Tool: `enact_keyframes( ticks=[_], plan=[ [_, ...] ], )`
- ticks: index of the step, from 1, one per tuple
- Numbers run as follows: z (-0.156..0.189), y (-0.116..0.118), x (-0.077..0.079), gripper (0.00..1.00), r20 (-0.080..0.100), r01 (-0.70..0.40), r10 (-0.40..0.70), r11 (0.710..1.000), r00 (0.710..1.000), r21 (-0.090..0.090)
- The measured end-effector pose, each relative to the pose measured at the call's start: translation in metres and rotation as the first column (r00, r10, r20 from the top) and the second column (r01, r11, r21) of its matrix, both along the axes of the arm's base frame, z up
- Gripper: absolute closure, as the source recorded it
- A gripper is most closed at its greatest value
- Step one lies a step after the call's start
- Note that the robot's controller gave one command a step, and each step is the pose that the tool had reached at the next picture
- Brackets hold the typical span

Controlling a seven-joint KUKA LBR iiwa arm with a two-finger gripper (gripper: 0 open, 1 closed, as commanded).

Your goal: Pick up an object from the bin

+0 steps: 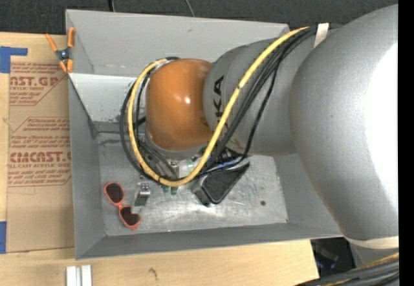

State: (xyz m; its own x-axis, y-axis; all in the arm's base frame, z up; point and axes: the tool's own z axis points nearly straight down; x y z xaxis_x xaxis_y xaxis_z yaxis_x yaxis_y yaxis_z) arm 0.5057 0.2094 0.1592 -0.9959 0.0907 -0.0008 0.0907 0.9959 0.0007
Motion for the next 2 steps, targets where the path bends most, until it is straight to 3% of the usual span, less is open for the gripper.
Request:
enact_keyframes(
  ticks=[1,2],
  plan=[
    [-0.022,0.026,-0.011,0.0,-0.001,-0.176,0.176,0.984,0.984,0.0],
    [-0.033,0.032,-0.016,0.0,-0.001,-0.002,0.002,1.0,1.0,0.0]
  ],
)
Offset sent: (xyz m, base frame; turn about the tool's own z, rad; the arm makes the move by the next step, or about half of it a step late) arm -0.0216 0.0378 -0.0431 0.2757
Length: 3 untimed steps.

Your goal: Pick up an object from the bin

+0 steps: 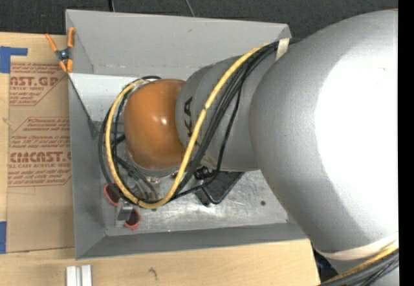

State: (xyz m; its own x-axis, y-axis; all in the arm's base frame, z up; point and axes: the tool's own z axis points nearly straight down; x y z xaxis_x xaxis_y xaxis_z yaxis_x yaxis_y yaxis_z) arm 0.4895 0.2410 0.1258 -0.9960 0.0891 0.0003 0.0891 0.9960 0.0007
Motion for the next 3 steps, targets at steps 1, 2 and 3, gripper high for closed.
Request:
enact_keyframes(
  ticks=[1,2,3],
  plan=[
    [-0.0563,-0.0076,-0.0072,0.0,0.006,0.168,-0.168,0.986,0.986,0.002],
    [-0.0515,-0.0073,-0.0062,1.0,-0.001,0.124,-0.124,0.992,0.992,0.0],
    [-0.0515,-0.0073,-0.0062,1.0,-0.001,0.125,-0.125,0.992,0.992,0.0]
  ],
)
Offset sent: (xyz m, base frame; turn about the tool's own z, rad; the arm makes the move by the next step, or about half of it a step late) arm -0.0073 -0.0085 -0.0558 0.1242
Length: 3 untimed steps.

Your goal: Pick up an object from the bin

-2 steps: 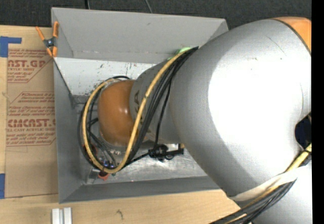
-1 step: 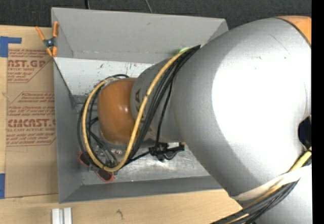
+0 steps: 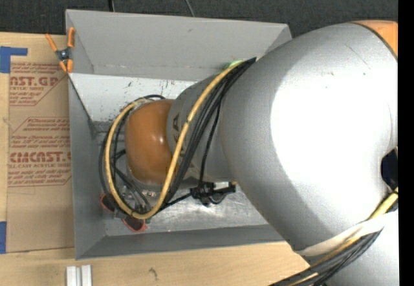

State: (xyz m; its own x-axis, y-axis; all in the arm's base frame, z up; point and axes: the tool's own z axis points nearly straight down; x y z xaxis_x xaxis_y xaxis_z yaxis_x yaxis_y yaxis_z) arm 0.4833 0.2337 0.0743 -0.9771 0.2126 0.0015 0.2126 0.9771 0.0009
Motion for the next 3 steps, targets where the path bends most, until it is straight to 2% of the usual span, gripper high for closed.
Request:
enact_keyframes(
  ticks=[3],
  plan=[
    [0.019,0.0,-0.002,1.0,-0.001,-0.001,0.001,1.0,1.0,-0.001]
  ],
)
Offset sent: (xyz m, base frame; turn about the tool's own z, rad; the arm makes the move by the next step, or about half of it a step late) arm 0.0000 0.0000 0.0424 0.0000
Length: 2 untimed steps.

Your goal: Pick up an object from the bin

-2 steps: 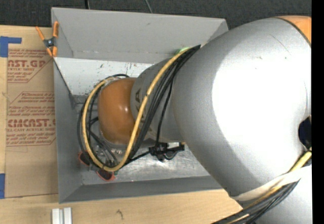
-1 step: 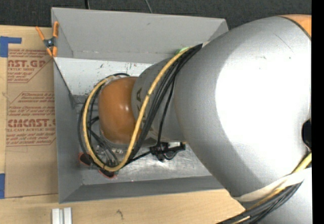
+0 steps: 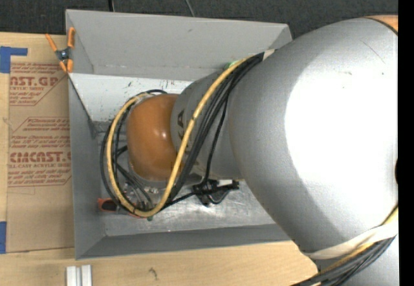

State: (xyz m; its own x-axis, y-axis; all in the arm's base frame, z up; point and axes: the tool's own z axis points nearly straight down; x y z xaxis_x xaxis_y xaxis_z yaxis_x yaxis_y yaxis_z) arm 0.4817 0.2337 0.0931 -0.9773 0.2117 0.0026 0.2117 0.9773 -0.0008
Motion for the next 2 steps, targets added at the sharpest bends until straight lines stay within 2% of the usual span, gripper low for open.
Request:
enact_keyframes(
  ticks=[2],
  plan=[
    [0.02,0.0005,0.0007,1.0,0.004,0.0,0.0,1.0,1.0,0.002]
  ],
)
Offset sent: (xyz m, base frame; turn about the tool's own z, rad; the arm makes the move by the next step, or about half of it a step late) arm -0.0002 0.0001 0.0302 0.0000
